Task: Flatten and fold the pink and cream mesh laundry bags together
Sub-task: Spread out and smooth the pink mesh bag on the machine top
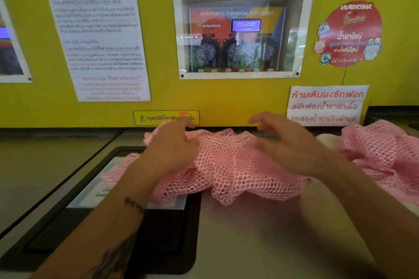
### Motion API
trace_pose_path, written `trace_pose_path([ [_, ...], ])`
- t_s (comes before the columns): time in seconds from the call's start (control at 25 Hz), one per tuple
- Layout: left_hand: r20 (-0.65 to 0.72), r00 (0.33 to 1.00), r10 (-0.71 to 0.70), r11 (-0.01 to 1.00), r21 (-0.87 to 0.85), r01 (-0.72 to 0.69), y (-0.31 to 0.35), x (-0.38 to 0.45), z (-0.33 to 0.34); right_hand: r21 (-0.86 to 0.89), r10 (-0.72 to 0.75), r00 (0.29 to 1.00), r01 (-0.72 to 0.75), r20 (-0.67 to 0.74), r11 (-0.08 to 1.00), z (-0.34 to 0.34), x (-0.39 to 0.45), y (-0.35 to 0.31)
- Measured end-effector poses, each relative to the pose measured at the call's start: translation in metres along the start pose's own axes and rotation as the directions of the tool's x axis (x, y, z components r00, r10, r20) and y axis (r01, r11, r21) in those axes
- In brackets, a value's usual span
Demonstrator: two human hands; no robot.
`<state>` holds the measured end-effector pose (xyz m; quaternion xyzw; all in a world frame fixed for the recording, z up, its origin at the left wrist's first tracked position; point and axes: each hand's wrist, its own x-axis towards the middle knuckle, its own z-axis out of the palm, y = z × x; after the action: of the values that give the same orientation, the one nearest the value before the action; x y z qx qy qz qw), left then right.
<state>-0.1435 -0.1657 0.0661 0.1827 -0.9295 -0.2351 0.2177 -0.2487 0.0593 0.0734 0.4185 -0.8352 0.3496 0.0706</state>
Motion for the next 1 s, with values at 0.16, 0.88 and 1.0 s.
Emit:
trace_pose_path([
  [0.16, 0.347, 0.919, 0.184, 0.983, -0.051, -0.178, 0.001, -0.006, 0.016, -0.306, 0.136, 0.951, -0.047, 0.278, 0.951, 0.021, -0.003, 0.003],
  [0.88, 0.438, 0.884, 0.161, 0.970, 0.095, -0.223, 0.004, -0.007, 0.027, -0.148, 0.148, 0.951, -0.111, 0.272, 0.983, 0.016, -0.001, 0.006],
  [1.0, 0.431, 0.888, 0.160, 0.986, -0.026, -0.165, 0.005, -0.009, 0.014, -0.482, 0.426, 0.840, -0.235, 0.336, 0.844, 0.011, 0.001, 0.028],
])
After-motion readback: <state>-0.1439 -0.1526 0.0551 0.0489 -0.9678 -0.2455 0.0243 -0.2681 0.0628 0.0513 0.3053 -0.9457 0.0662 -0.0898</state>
